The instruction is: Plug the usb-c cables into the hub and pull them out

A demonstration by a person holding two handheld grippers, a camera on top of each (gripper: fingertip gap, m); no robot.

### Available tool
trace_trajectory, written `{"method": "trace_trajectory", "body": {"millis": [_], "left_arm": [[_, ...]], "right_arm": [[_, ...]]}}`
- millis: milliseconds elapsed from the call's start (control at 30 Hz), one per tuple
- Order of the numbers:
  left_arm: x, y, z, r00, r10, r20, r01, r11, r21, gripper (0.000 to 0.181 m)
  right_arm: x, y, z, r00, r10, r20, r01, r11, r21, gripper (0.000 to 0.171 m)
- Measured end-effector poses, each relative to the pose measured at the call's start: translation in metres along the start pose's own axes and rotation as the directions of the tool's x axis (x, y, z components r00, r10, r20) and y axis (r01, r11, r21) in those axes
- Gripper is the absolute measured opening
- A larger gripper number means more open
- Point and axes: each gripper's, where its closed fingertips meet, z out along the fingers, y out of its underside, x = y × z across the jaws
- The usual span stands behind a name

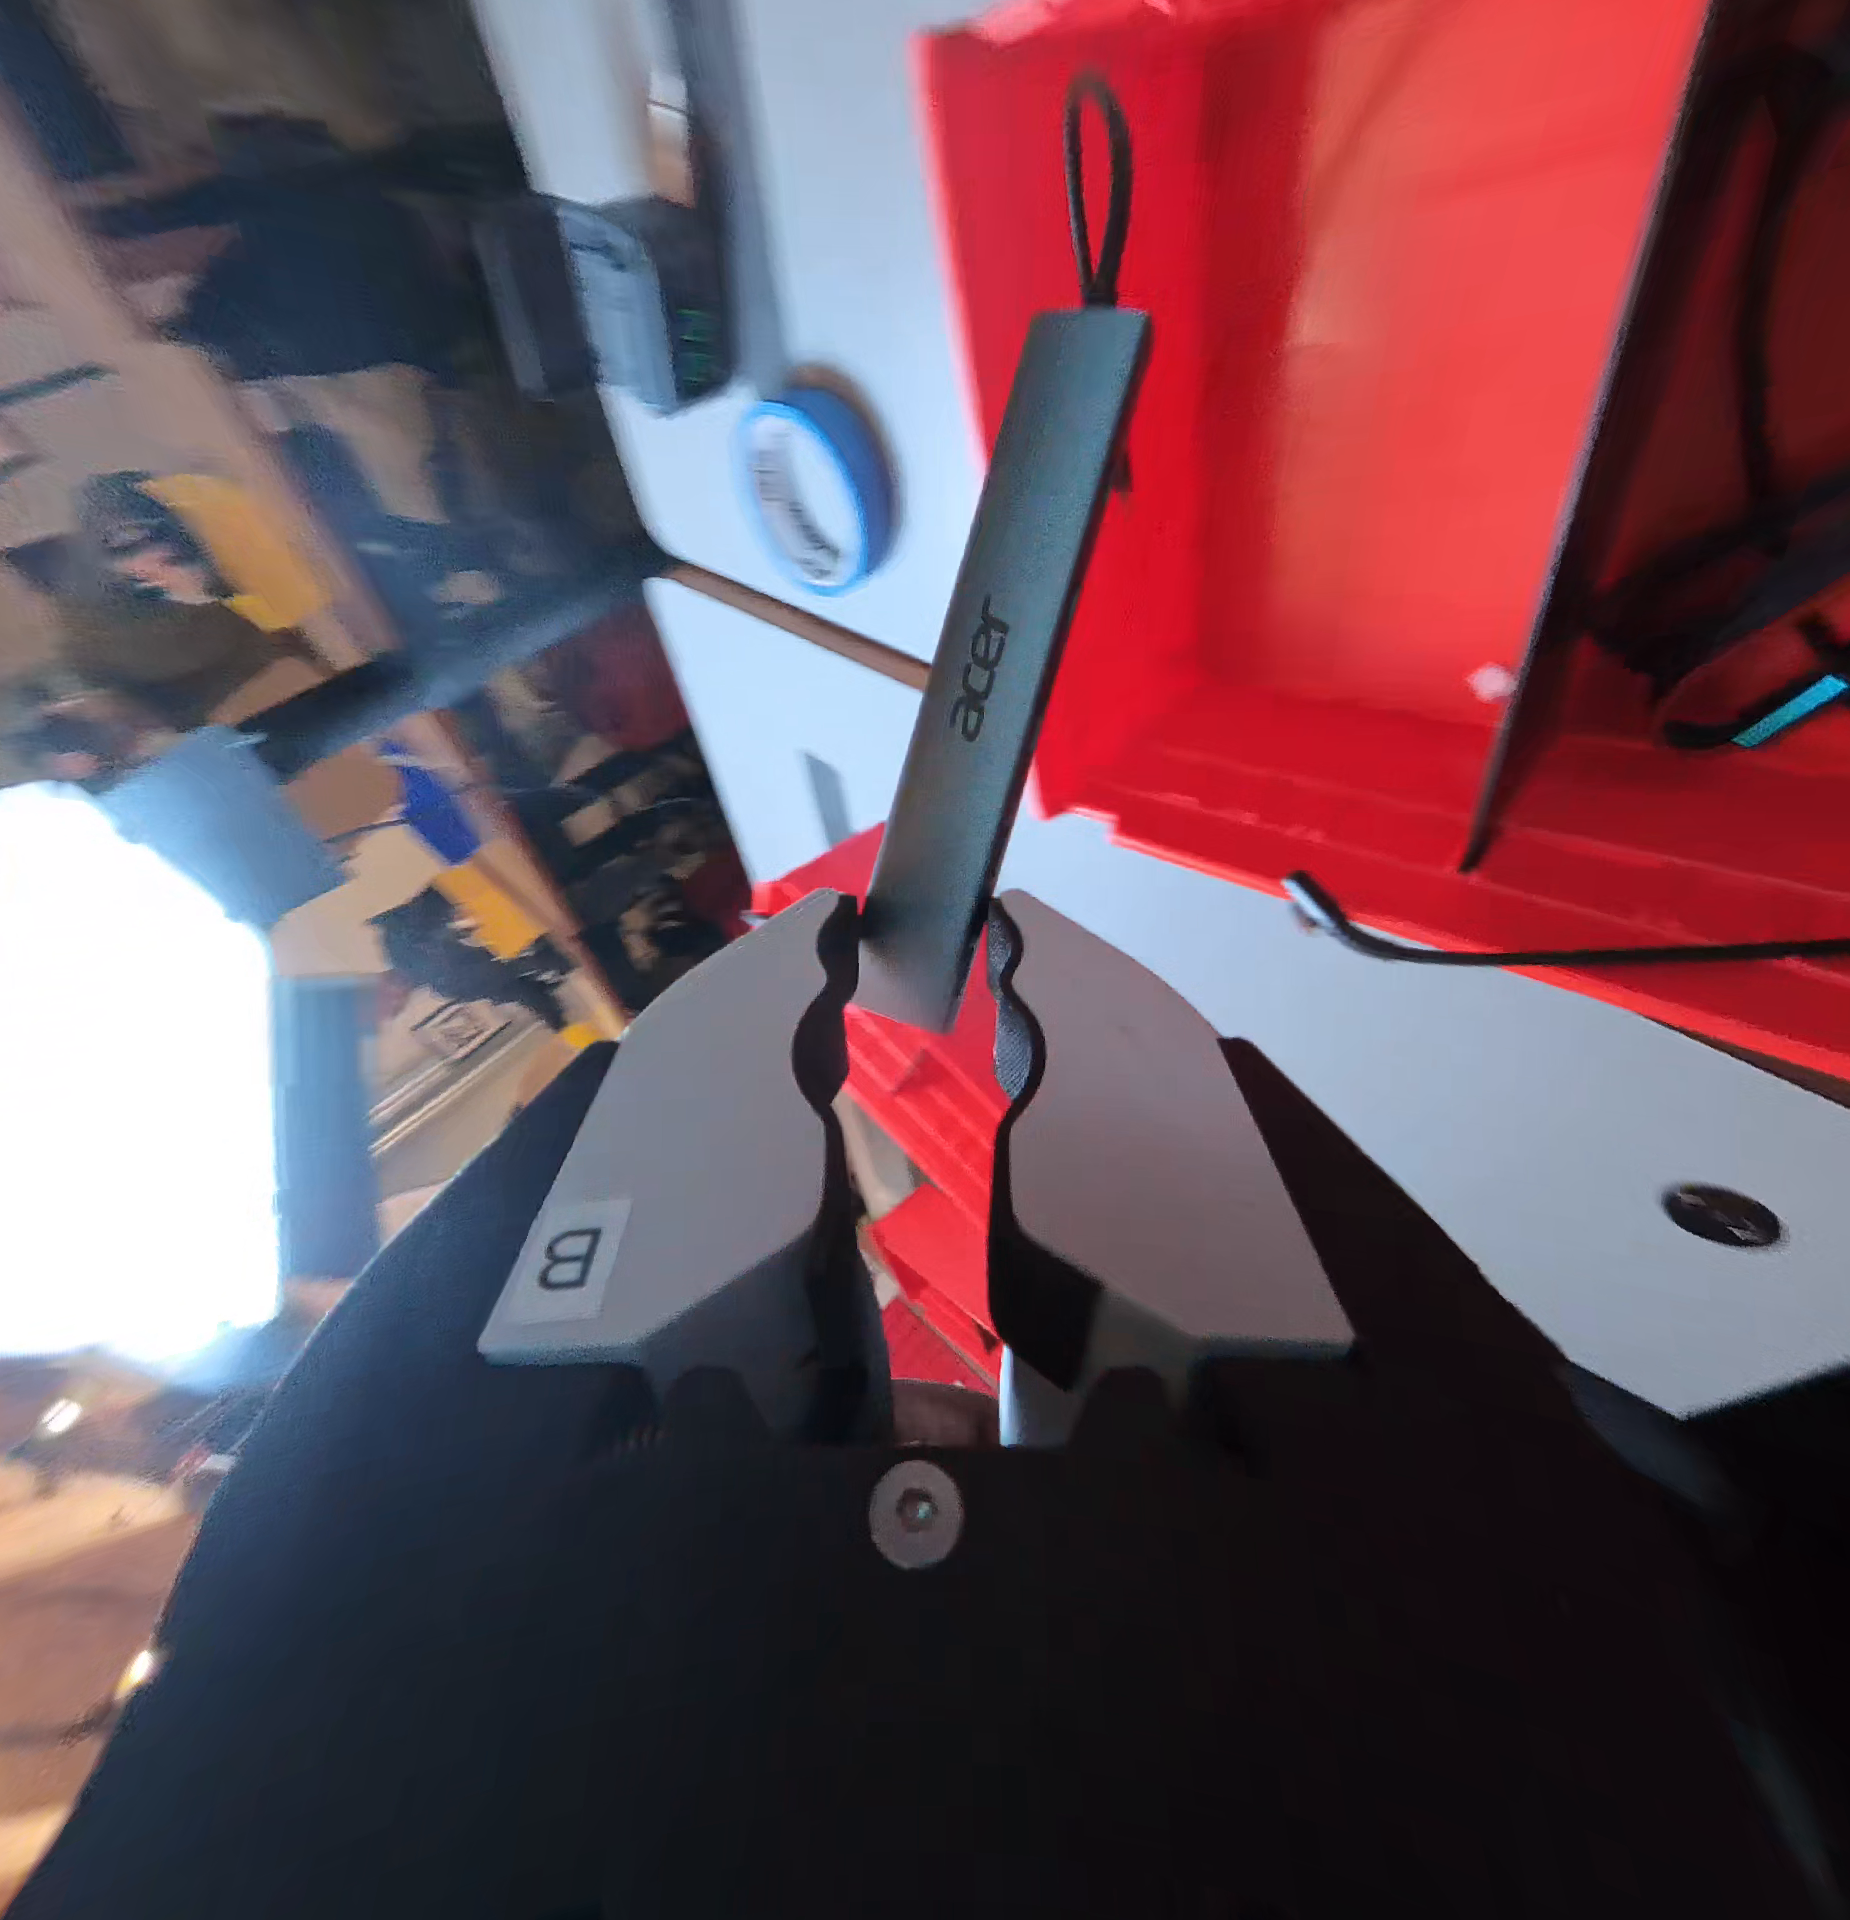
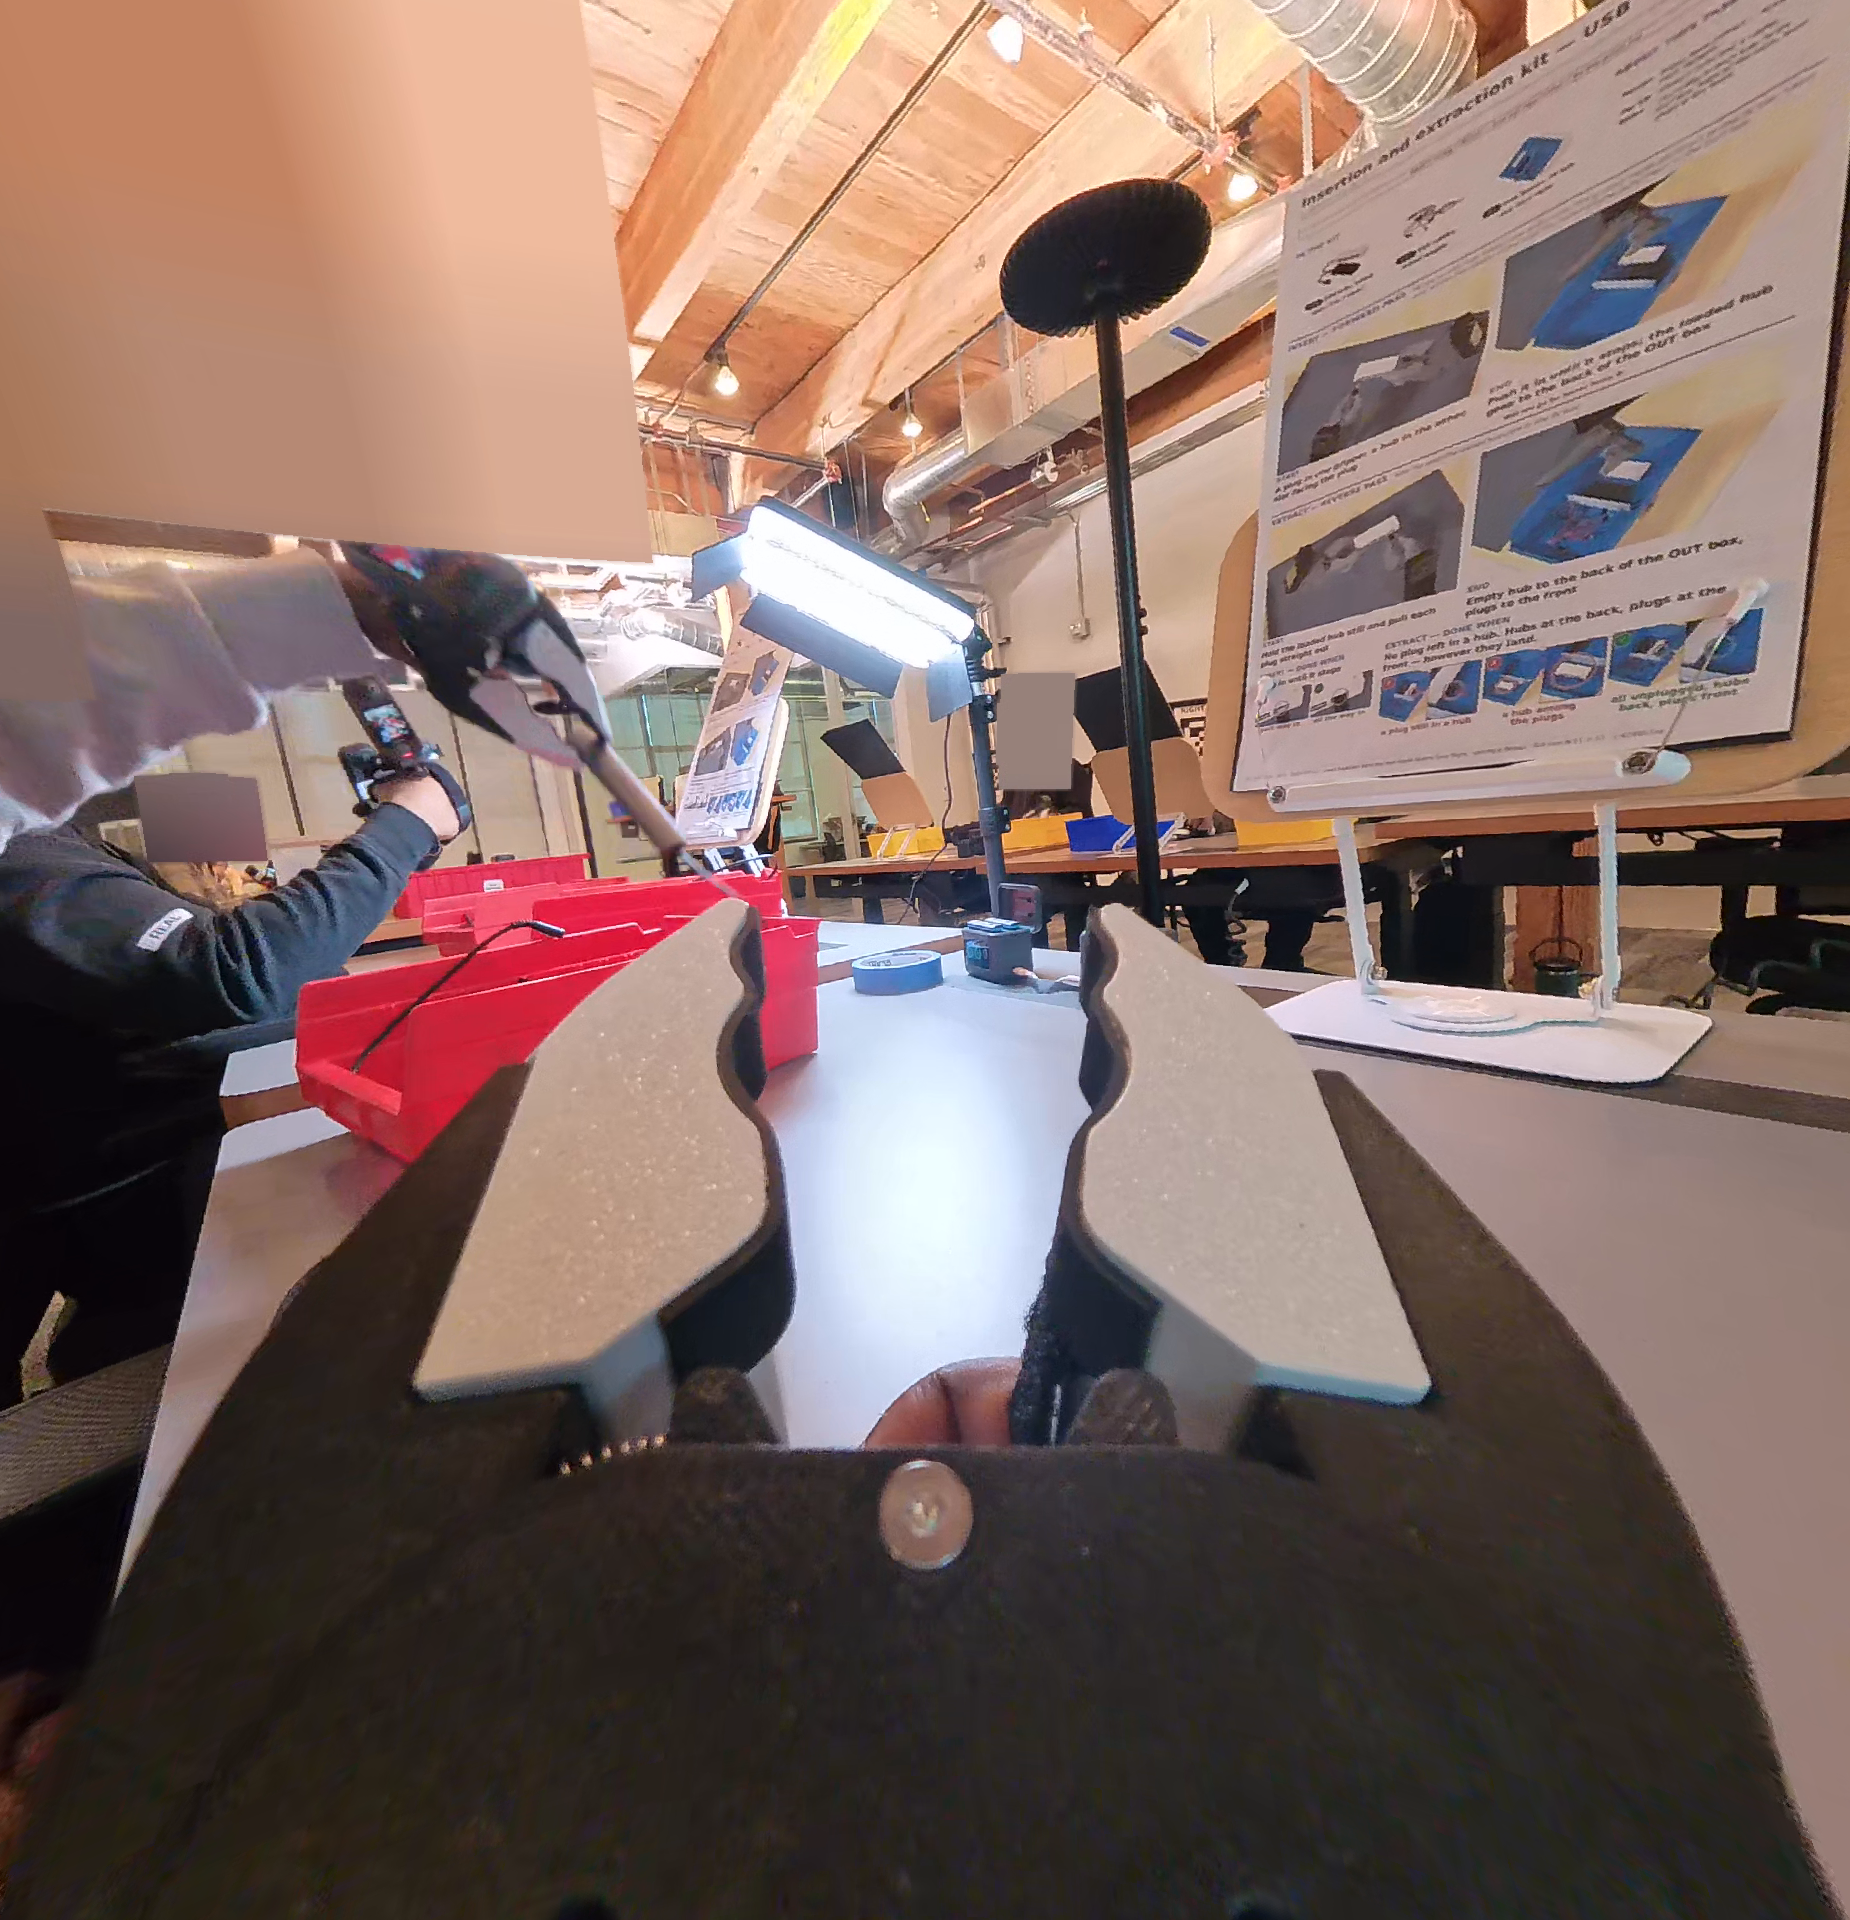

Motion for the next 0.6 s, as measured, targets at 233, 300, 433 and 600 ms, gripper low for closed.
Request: {"method": "trace_trajectory", "body": {"millis": [233,300,433,600], "left_arm": [[-0.071,-0.019,-0.091,0.851,-0.156,0.502,0.096,0.985,0.145,0.013],[-0.070,-0.038,-0.105,0.811,-0.202,0.549,0.083,0.969,0.233,0.009],[-0.047,-0.082,-0.112,0.771,-0.270,0.576,0.050,0.928,0.368,0.009],[-0.015,-0.140,-0.130,0.711,-0.416,0.566,0.025,0.820,0.572,0.009]], "right_arm": [[-0.001,-0.001,-0.001,1.000,-0.013,0.000,0.013,1.000,0.001,0.058],[-0.001,-0.001,-0.001,1.000,-0.018,0.000,0.018,1.000,0.002,0.058],[-0.001,-0.001,-0.001,1.000,-0.025,-0.004,0.025,1.000,0.004,0.058],[-0.001,0.000,-0.001,1.000,-0.020,-0.001,0.020,1.000,-0.002,0.056]]}}
